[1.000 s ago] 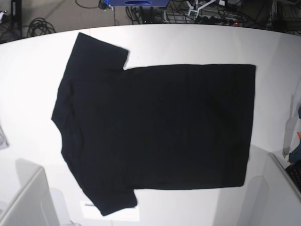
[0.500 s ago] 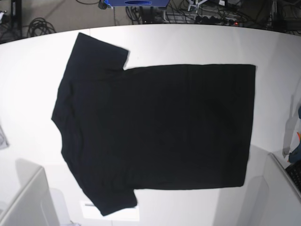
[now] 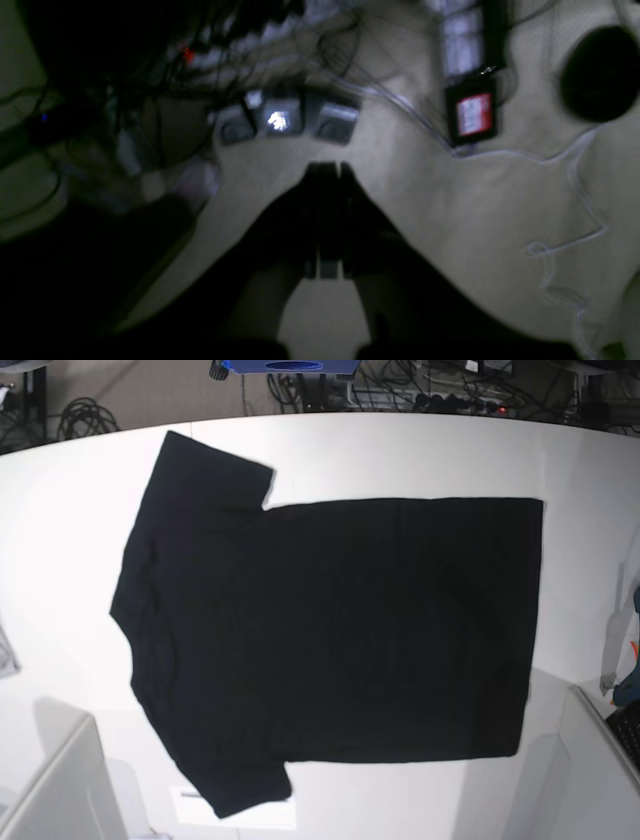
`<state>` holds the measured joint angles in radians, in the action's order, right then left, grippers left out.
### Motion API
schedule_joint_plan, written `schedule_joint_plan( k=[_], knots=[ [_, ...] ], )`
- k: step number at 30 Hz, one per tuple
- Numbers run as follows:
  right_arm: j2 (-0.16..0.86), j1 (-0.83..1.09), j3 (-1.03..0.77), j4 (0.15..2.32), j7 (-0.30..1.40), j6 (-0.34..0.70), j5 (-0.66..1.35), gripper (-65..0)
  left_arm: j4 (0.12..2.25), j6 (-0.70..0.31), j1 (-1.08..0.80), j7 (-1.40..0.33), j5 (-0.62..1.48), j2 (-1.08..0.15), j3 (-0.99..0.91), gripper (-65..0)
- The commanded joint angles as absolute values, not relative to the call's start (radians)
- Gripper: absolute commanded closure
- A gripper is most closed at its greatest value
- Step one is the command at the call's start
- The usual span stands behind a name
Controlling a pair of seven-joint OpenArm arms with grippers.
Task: Fold the T-shirt properly
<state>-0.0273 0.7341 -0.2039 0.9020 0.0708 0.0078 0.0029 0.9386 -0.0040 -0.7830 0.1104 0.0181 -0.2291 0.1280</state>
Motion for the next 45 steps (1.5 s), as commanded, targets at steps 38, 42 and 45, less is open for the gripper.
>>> schedule_joint_plan(
  k=[38, 42, 45],
  knots=[
    [-0.076, 0.406, -0.883, 1.88, 0.96, 0.466, 0.751, -32.6, 1.94, 0.005, -1.161, 0.11, 0.421, -0.314, -0.369, 0.0],
    [-0.044, 0.361, -0.883, 1.721, 0.987, 0.467, 0.751, -32.7, 1.933, 0.005, -1.127, 0.11, 0.526, -0.317, -0.371, -16.9],
    [-0.021, 0.354, -0.883, 1.629, 0.987, 0.47, 0.757, -33.2, 1.925, 0.004, -1.104, 0.108, 0.568, -0.317, -0.371, -26.5]
  ],
)
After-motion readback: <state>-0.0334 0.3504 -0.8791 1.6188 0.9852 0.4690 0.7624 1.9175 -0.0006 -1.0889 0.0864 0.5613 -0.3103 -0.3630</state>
